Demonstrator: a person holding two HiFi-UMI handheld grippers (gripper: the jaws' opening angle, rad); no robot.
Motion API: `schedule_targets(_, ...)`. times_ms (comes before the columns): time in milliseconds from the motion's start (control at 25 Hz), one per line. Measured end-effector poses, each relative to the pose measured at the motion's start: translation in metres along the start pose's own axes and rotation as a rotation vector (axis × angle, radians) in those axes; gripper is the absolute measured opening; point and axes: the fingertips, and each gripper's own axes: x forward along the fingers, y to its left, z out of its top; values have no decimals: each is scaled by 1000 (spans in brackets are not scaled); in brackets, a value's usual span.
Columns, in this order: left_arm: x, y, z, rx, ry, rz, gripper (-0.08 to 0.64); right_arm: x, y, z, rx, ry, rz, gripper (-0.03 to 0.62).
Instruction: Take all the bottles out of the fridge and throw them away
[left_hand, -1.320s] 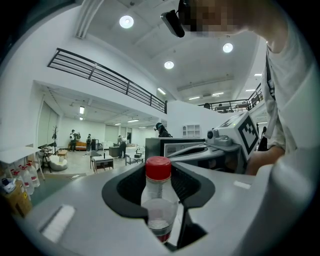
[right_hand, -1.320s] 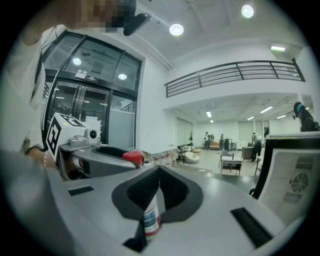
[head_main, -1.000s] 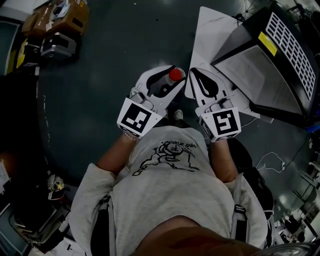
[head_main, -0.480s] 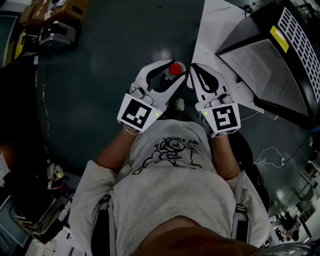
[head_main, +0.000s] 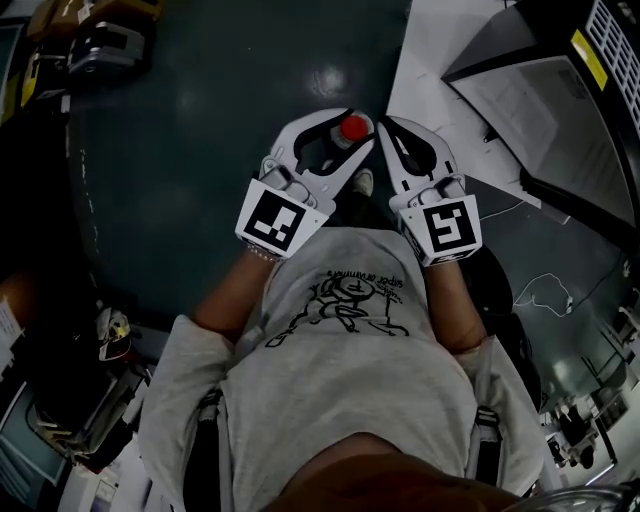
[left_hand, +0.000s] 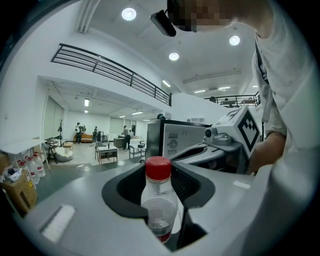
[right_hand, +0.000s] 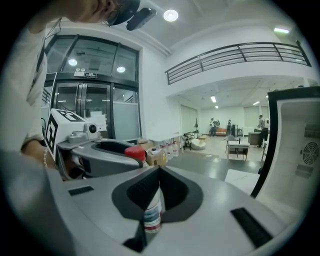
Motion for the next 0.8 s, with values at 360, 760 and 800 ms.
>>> schedule_targets(360,-5,-4,-26,0,15,-2,158,2,14,-26,34,35,19,9)
schedule_targets(760,-1,-4,-70,7,57,7,158,11,22,-81,79,143,31,9)
schedule_targets(800,-1,-4,-76,7,62,8,158,12,22,-86,86,151,29,9)
